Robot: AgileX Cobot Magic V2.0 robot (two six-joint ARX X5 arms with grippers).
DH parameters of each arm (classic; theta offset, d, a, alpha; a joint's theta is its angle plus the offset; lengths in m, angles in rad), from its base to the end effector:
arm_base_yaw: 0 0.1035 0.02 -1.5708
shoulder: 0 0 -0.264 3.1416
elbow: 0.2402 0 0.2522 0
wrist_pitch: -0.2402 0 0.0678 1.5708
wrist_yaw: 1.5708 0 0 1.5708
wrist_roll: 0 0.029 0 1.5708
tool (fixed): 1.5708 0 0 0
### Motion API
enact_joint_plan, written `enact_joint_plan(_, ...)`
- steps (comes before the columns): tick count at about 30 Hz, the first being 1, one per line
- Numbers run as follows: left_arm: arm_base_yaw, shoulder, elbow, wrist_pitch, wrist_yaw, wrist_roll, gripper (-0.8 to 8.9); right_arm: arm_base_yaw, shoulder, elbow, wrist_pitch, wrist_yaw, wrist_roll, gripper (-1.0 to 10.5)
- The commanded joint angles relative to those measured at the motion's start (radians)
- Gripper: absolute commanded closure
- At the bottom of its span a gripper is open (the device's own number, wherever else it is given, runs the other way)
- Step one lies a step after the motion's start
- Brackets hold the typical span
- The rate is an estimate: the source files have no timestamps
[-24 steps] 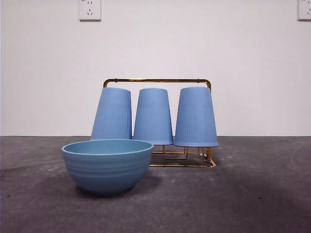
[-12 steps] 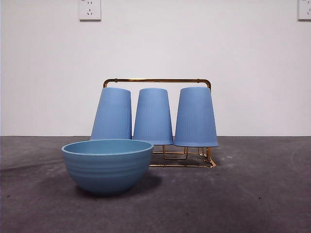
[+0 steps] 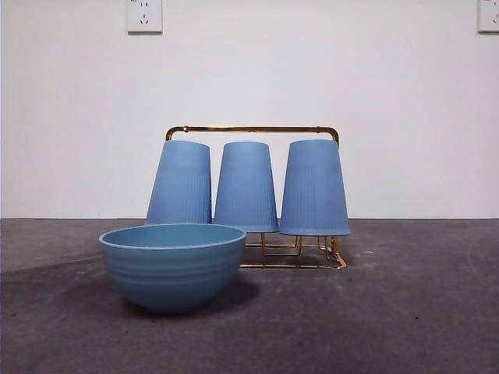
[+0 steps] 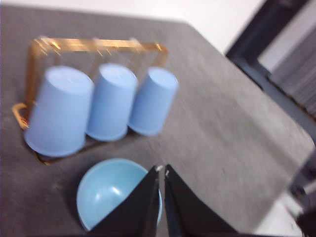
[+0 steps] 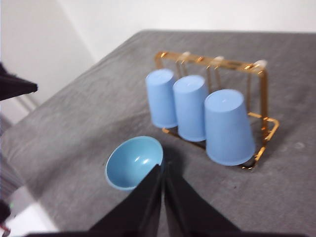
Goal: Right arm lift cup from the cupboard, then place it on the right of the bowl
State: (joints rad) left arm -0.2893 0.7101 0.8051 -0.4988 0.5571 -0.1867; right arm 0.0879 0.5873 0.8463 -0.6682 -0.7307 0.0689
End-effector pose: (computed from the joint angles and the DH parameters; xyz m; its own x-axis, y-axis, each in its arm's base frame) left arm 0.1326 -0.0555 0.3223 0.5973 -0.7294 -0.3335 0.6259 0.6839 -0.3748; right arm 0.1016 0.0284 0.3350 0.6220 0.7248 -0.2963 -0.6464 0.6889 0.3281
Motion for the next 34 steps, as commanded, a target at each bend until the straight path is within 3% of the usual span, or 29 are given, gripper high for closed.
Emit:
enact_joint_plan(1,-0.005,0.018,0.021,0.004,0.012,0.097,7.97,0.018,0.012,0.012,0.009,-0.003,-0.066,9.3)
enact_joint_plan(7,-0.005,0.047,0.021,0.019,0.012,0.117,7.72,0.035,0.019,0.012,0.009,0.003,-0.076,9.3)
enact_joint_plan(9,-0.005,0.051,0.021,0.020,0.011,0.119,7.19,0.035,0.019,0.012,0.009,0.003,-0.072,8.8)
enact_joint_plan(15,-0.005,0.056,0.021,0.021,0.011,0.118,3.56,0.035,0.019,0.012,0.010,0.032,-0.029,4.6)
enact_joint_plan(16,-0.006,0.054,0.021,0.021,0.012,0.107,3.44,0.087,0.214,0.065,0.013,0.053,0.064,4.1)
enact_joint_plan(19,-0.006,0.054,0.021,0.021,0.012,0.107,3.44,0.127,0.327,0.129,-0.001,0.104,0.073,4.1)
enact_joint_plan(29,-0.006,0.055,0.021,0.021,0.011,0.108,3.44,0.251,0.813,0.542,-0.233,0.325,0.054,4.1)
enact_joint_plan(34,-0.006,0.055,0.021,0.021,0.011,0.108,3.44,0.324,1.076,0.833,-0.373,0.488,0.009,4.1)
